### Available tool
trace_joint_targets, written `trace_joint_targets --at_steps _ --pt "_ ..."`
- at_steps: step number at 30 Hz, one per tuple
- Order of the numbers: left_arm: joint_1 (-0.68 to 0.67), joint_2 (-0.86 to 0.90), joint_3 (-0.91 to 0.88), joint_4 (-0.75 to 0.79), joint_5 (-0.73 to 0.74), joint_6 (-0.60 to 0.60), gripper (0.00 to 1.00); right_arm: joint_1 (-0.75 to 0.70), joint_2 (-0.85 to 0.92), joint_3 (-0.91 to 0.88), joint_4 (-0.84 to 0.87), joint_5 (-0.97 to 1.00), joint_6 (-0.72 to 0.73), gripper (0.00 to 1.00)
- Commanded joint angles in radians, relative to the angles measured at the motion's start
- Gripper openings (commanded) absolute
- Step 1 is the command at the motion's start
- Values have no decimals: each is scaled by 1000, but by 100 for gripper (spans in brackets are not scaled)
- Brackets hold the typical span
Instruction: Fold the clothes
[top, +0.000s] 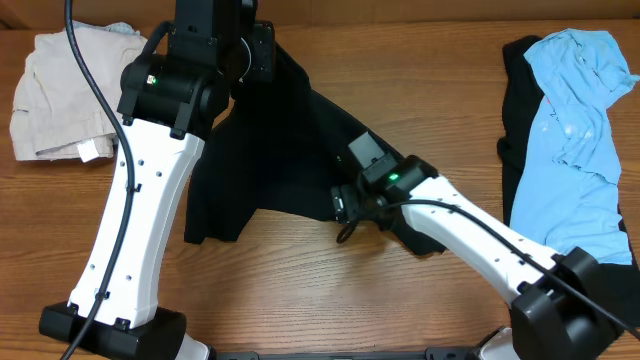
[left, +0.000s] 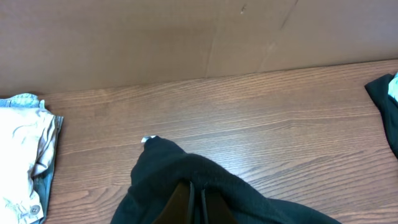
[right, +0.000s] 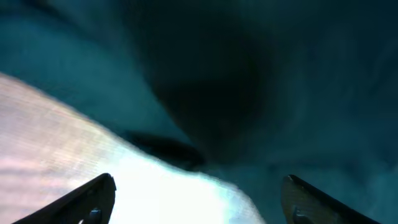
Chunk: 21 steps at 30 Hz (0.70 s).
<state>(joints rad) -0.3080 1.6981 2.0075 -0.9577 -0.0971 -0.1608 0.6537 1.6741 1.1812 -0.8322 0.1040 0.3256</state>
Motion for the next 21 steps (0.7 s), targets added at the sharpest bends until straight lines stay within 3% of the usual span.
trace_joint_targets --at_steps 1,4,6,9,13,16,21 --pt "-6 -16 23 0 13 -1 4 -1 64 2 43 171 16 89" --pt "-6 -16 23 -7 13 -3 4 -6 130 2 61 277 57 86" --pt "-6 -16 23 -16 7 -3 4 -14 137 2 45 379 146 61" --pt "-5 -16 23 -20 -10 -3 4 -31 102 12 -7 525 255 36" --pt "3 -16 23 -13 -26 -4 4 -97 -6 70 -107 519 246 28" --pt "16 -20 27 -13 -27 -5 4 -143 -105 130 -208 468 221 18" --pt "26 -54 85 -24 -30 -11 4 -218 -327 248 -365 327 158 9"
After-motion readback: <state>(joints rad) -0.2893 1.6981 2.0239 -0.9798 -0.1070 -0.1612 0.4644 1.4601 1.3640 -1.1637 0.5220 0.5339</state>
